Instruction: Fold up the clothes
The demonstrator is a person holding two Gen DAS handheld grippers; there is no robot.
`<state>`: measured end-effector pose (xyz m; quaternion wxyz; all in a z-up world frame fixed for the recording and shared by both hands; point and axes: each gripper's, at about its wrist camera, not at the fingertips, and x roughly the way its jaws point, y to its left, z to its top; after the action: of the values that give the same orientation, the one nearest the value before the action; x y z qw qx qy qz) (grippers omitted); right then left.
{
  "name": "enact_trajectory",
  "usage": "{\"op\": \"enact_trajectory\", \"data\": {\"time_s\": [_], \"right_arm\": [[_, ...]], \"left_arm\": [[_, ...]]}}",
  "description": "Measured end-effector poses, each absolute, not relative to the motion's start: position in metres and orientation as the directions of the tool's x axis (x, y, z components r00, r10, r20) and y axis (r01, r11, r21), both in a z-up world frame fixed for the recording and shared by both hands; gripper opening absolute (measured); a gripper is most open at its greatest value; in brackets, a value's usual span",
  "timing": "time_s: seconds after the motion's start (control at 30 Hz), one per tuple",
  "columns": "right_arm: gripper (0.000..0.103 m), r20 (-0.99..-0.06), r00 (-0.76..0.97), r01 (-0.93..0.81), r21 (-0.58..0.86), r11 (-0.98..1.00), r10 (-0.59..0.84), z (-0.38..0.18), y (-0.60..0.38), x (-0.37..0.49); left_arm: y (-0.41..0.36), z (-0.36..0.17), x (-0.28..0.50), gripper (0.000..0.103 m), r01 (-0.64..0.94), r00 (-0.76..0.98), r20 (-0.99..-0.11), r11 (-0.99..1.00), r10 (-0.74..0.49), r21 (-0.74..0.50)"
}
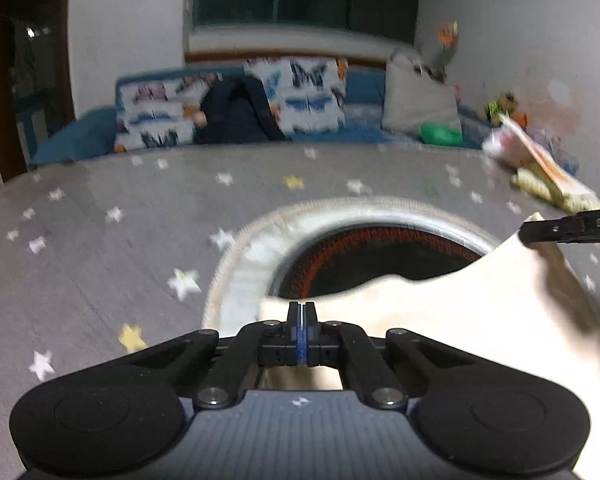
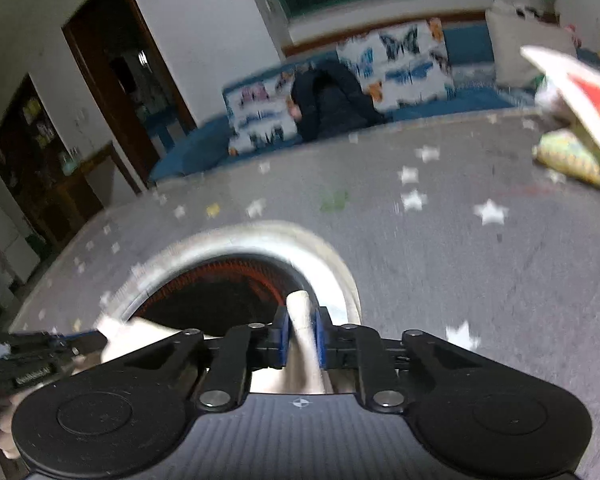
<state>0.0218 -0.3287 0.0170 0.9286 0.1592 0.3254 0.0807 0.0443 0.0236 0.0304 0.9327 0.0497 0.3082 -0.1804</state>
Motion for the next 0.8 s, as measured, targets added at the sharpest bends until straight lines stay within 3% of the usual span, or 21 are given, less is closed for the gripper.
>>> {"op": "enact_trajectory", "data": {"time_s": [0.13,0.23,0.3,0.33,0.37,0.43,0.53,0.67,0.8], "right_arm": [[0.012,-0.492,0.841,-0.065,0.317,0.946,0.223,0.032,-0.330,0.015],[0.016,-0.543,0.827,0.011,0.276,0.961,0.146,0.025,-0.336,0.027],[0.020,-0.570,0.814,0.046,0.252,0.967,0.110,0.020,-0.339,0.030],[0.022,-0.575,0.812,0.051,0.246,0.968,0.103,0.018,-0.340,0.030],[0.024,-0.575,0.811,0.042,0.246,0.968,0.111,0.019,-0.339,0.028],[0.027,-0.573,0.804,-0.013,0.249,0.968,0.158,0.021,-0.331,0.024],[0.035,-0.583,0.782,-0.110,0.221,0.969,0.222,0.019,-0.312,0.020],[0.041,-0.620,0.738,-0.193,0.184,0.964,0.266,0.010,-0.290,0.019],[0.045,-0.655,0.722,-0.190,0.122,0.974,0.223,-0.001,-0.286,0.020]], "left_arm": [[0.028,0.029,0.050,0.000,0.351,0.756,-0.579,0.936,-0.304,-0.034],[0.030,0.025,0.055,0.007,0.345,0.731,-0.610,0.937,-0.305,-0.055],[0.030,0.024,0.055,0.030,0.353,0.722,-0.619,0.934,-0.309,-0.054],[0.029,0.024,0.054,0.053,0.358,0.718,-0.622,0.932,-0.312,-0.053],[0.026,0.023,0.055,0.057,0.363,0.717,-0.625,0.931,-0.309,-0.044],[0.019,0.020,0.055,0.053,0.373,0.715,-0.630,0.928,-0.304,-0.024],[0.006,0.014,0.058,0.016,0.400,0.708,-0.645,0.916,-0.287,0.032],[0.007,0.008,0.061,0.014,0.384,0.742,-0.627,0.918,-0.239,0.104],[0.020,0.013,0.064,0.021,0.342,0.747,-0.627,0.936,-0.220,0.080]]}}
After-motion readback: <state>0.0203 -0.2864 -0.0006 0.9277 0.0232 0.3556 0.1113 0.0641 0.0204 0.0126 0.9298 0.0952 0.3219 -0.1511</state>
